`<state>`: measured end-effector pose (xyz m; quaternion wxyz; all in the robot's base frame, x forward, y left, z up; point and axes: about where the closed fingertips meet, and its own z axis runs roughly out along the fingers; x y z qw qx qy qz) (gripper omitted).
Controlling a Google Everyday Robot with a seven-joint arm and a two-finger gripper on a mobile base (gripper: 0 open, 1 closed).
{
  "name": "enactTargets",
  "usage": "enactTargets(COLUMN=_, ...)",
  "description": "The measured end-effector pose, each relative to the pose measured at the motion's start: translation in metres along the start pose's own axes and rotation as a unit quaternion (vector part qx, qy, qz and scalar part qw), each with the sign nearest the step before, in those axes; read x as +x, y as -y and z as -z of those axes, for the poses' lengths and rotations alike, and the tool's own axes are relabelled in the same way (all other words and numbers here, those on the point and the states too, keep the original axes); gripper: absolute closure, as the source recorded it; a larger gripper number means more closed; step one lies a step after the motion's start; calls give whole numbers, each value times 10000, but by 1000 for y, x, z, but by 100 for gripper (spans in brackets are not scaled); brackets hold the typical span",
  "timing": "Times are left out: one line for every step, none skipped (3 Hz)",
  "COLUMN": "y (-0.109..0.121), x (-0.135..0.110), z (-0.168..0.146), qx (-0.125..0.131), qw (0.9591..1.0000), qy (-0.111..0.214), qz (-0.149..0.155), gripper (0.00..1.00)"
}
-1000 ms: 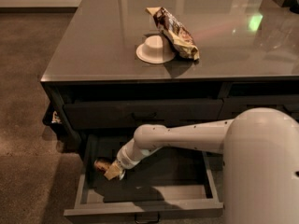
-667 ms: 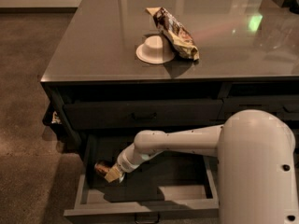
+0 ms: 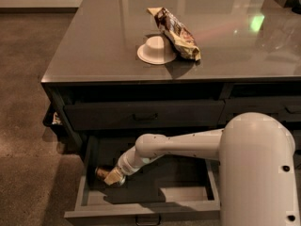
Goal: Place orange can into middle drawer
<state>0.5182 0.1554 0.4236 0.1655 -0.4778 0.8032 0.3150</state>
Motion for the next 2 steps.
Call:
enactTargets(y=0, x=0, z=0, qx=0, qw=10000, qy=0, qz=0, gripper=0)
enactTargets(y=0, x=0, z=0, qx=0, qw=10000, qy=0, qz=0, gripper=0)
